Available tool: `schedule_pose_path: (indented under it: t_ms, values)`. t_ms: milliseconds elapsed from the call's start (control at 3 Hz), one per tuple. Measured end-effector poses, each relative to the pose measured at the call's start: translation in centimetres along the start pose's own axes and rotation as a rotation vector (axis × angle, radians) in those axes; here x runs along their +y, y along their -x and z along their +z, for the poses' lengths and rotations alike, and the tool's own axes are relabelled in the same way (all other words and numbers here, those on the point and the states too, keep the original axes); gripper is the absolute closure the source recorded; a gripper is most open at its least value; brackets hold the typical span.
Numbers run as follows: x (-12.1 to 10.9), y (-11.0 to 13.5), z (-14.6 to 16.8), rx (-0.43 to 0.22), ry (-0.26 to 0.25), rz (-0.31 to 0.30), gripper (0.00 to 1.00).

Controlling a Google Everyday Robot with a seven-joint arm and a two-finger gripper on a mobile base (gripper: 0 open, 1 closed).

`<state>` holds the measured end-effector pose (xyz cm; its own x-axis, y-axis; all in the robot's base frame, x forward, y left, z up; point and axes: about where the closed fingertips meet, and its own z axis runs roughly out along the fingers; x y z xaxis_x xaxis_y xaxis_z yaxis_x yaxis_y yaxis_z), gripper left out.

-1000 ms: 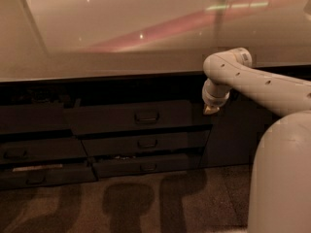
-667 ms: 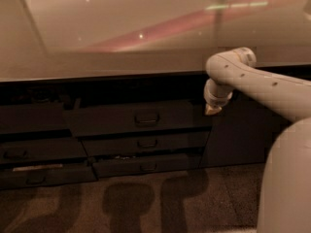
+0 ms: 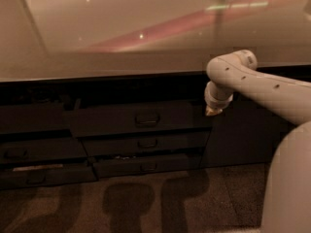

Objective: Open top drawer

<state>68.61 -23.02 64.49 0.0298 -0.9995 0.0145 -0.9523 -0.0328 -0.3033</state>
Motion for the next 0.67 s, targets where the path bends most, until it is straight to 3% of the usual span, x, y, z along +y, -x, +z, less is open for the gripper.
schedule_pose_path:
  t_ms: [333, 667]
  values:
    - [0.01, -0.33, -0.74, 0.005, -0.031, -0.006, 1.0]
    - [0.13, -0.33, -0.77, 0.005, -0.031, -0.007, 1.0]
